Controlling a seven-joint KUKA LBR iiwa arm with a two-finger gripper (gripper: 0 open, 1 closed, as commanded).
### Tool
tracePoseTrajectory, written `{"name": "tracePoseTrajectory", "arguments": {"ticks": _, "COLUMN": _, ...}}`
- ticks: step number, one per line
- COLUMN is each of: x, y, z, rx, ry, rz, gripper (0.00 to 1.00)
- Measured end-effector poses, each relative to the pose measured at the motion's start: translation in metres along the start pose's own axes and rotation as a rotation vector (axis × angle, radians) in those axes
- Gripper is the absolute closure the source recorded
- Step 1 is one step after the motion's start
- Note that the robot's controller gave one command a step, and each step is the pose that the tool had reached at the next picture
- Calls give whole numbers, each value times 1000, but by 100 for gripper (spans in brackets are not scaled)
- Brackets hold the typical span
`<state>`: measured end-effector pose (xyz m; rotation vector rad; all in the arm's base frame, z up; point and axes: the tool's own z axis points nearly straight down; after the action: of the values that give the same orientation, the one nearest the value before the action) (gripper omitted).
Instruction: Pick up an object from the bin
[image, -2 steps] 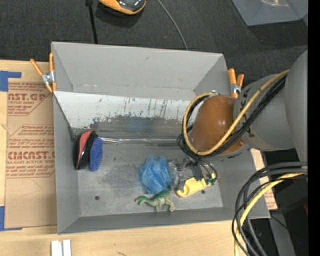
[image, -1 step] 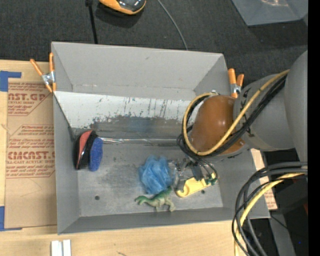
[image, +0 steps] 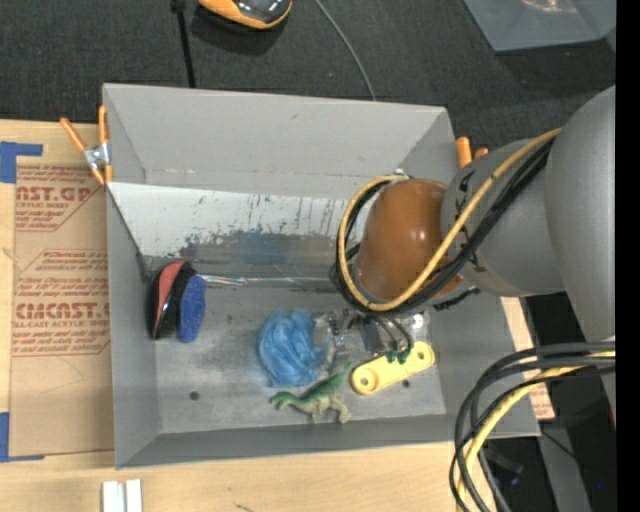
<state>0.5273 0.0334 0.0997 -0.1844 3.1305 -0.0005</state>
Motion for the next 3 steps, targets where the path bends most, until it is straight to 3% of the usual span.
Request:
{"name": "tracePoseTrajectory", "arguments": {"ticks": 1, "x": 6, "y": 17, "z": -9, "rx": -4, "ry": -2, "rz": 1, "gripper": 100}}
{"name": "tracePoseTrajectory", "arguments": {"ticks": 2, "x": 5, "y": 37, "z": -18, "rx": 2, "ry": -1, "rz": 140, "gripper": 100}}
{"name": "tracePoseTrajectory", "arguments": {"ticks": 3, "x": 4, "y": 29, "z": -55, "rx": -8, "ry": 3, "rz": 273, "gripper": 100}}
